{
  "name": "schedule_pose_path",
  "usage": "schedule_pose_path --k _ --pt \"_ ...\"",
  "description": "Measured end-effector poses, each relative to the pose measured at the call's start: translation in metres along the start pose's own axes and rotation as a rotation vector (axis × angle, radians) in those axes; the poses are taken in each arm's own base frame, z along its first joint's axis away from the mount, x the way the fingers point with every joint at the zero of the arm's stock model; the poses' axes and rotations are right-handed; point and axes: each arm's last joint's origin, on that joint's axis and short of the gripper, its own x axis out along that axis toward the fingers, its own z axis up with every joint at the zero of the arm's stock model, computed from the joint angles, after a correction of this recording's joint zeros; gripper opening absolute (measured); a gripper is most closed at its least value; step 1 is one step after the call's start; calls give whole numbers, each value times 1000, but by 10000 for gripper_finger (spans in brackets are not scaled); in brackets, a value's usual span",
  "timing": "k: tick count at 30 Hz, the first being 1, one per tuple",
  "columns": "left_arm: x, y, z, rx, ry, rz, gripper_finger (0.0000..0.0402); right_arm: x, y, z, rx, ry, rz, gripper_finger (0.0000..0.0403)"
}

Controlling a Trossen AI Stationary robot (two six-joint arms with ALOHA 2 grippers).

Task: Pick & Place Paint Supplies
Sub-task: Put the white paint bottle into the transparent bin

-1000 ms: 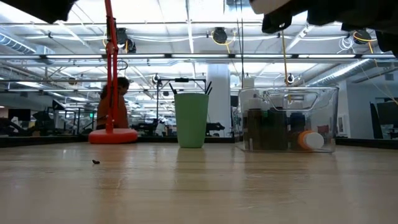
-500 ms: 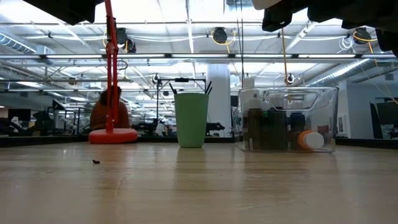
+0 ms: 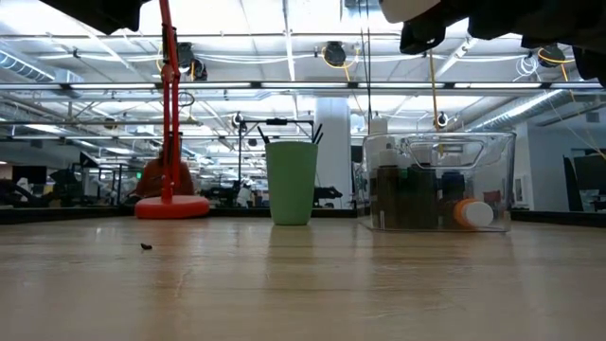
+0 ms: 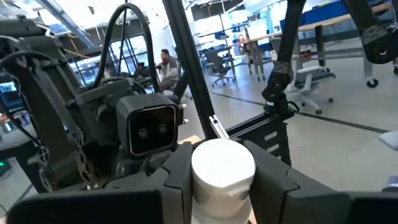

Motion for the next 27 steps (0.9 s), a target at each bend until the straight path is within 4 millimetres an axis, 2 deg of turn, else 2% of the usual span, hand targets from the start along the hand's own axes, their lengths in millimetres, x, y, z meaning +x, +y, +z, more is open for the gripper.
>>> schedule_pose_path --k 9,13,16,18,22,24,27 --pt "-15 6 32 -24 113 19 99 0 3 0 17 14 12 168" --pt "-25 1 50 -23 143 -15 99 -5 13 7 38 14 49 198" --pt "-36 -3 67 -25 162 -50 99 -15 30 23 18 39 108 217" --pt "-44 -8 74 -26 186 -81 99 -26 42 30 -36 126 112 223" --pt "-55 -12 79 -24 209 -70 99 -45 56 43 -71 234 -22 219" --pt "-57 -3 80 -31 206 -48 99 -53 63 47 -68 239 -81 208" --pt "-57 23 71 -90 252 -75 99 -61 69 47 -93 268 -180 182"
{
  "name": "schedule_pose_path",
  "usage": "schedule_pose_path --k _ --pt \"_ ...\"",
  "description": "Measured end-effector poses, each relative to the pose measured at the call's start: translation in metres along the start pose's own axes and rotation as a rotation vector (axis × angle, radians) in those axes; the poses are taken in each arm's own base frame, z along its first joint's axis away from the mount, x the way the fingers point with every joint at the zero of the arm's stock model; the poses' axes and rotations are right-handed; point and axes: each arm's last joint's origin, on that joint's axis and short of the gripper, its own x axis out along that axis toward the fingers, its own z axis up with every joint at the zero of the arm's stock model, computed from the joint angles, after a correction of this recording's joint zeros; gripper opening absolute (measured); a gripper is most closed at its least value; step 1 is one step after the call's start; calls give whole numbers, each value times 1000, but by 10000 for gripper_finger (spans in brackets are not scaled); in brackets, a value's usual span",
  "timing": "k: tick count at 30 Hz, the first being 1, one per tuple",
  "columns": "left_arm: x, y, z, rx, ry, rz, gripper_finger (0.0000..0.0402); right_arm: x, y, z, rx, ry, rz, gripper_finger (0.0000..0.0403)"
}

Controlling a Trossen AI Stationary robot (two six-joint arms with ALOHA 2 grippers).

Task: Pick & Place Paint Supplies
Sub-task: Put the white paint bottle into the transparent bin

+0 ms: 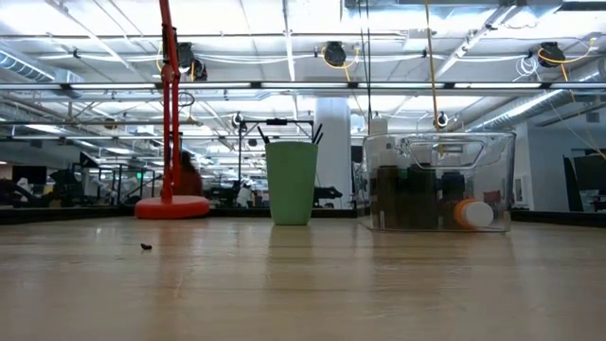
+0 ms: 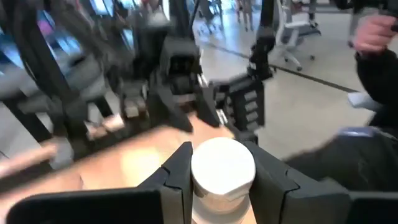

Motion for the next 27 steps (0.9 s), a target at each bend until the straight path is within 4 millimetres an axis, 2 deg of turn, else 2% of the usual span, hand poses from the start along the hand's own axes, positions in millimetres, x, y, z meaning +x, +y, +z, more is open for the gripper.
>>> schedule_pose_path --k 3,7,10,13,17,23,27 --pt "-3 34 -8 -76 6 12 99 -8 4 0 -21 13 -83 147" --pt "-14 82 -7 -73 -101 52 99 -21 7 3 -2 24 -224 90" --pt "-19 104 -10 -82 -152 76 99 -22 5 0 30 41 -313 44" --pt "-15 116 -21 -86 -145 112 99 -23 6 -2 17 49 -308 8" --pt "1 129 -44 -98 -104 199 99 -22 5 -1 -6 52 -313 14" --pt "20 165 -71 -137 -45 271 99 -22 6 -1 -18 53 -310 12" --pt "38 177 -85 -176 -3 235 99 -22 6 -1 -27 54 -308 5"
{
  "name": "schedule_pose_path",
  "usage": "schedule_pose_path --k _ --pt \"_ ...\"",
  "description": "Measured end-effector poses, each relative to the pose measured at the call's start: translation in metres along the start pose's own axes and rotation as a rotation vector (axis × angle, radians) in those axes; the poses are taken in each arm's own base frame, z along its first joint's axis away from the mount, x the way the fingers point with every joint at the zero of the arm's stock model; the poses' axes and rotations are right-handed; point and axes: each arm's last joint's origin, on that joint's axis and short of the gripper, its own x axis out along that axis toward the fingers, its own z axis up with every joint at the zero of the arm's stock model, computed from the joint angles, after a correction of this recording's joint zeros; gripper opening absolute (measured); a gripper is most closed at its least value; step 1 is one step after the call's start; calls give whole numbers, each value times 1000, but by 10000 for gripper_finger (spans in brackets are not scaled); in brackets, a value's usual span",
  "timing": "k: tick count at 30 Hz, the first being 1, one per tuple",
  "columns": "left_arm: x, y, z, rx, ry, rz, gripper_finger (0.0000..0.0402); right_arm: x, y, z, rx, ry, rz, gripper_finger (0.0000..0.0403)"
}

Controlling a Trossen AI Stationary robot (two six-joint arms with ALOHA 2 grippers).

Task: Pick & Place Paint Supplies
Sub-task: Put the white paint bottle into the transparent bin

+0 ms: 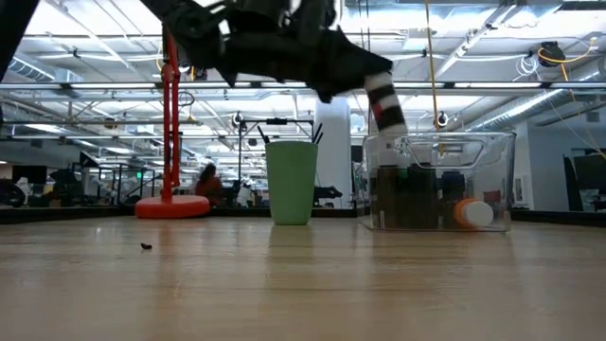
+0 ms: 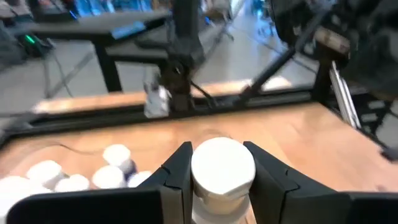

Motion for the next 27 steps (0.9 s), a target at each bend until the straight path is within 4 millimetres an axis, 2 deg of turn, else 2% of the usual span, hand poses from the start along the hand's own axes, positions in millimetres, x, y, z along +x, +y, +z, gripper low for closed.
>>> schedule_pose_path --k 5,14,27 --pt "15 0 -4 18 68 -30 99 -1 0 0 -13 -1 4 4" --pt "16 -1 -13 41 144 31 99 1 0 0 -40 1 -2 4" --pt "31 0 -48 89 211 91 99 4 -1 0 -35 3 -10 4"
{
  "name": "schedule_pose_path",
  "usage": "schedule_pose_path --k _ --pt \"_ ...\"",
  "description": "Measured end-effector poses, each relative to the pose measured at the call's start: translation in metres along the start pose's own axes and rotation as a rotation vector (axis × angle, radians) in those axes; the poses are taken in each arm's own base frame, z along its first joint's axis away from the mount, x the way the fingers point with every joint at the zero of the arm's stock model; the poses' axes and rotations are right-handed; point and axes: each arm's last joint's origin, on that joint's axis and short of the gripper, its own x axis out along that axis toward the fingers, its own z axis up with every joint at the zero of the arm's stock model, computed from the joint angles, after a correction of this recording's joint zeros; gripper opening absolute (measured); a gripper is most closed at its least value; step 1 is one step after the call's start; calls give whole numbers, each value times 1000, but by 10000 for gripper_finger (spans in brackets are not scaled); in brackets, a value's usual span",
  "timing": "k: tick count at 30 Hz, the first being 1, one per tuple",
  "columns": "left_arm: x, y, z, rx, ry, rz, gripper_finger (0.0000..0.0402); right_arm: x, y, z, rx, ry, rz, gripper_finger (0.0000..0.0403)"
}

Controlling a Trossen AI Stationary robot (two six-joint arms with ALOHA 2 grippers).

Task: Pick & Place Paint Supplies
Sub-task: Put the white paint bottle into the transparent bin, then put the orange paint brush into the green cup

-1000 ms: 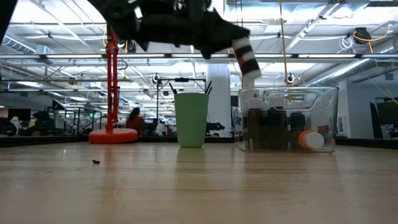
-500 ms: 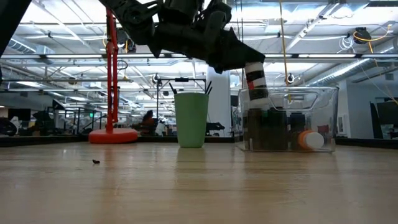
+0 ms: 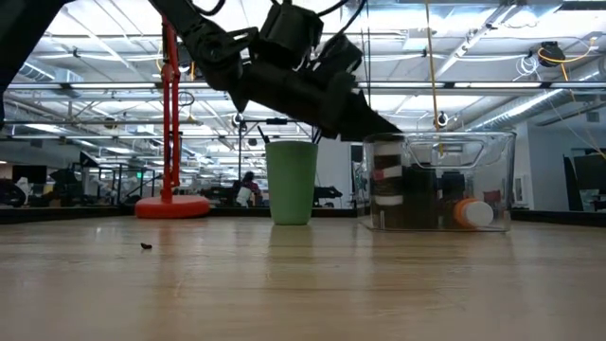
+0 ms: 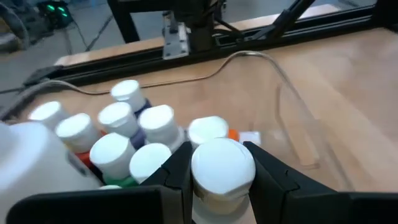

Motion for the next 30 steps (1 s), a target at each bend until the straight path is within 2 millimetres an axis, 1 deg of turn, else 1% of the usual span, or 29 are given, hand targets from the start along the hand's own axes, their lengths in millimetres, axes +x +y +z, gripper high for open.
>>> schedule_pose_path --k 8,10,16,19,22,24,26,28,30 --pt "5 0 -11 -25 41 27 100 0 0 0 -4 0 -1 4" --pt "5 -1 -11 -40 43 25 114 0 0 0 -6 0 -2 4" --pt "5 0 -11 -91 45 25 184 2 -1 0 -3 1 -9 4" --pt "4 0 -10 -90 41 26 203 4 -1 0 -1 3 -13 4" --pt "-1 -2 -1 -86 24 15 214 4 -1 0 -3 4 -12 4" --pt "-10 -4 12 -81 25 3 218 4 -1 0 -5 4 -12 4" --pt "-24 -7 27 -68 52 -13 218 4 -1 0 -4 4 -12 4" --pt "-47 -13 42 -61 139 -47 215 4 -1 0 -4 4 -12 4" --pt "-75 -22 56 -57 223 -113 206 4 -1 0 -7 5 -11 4"
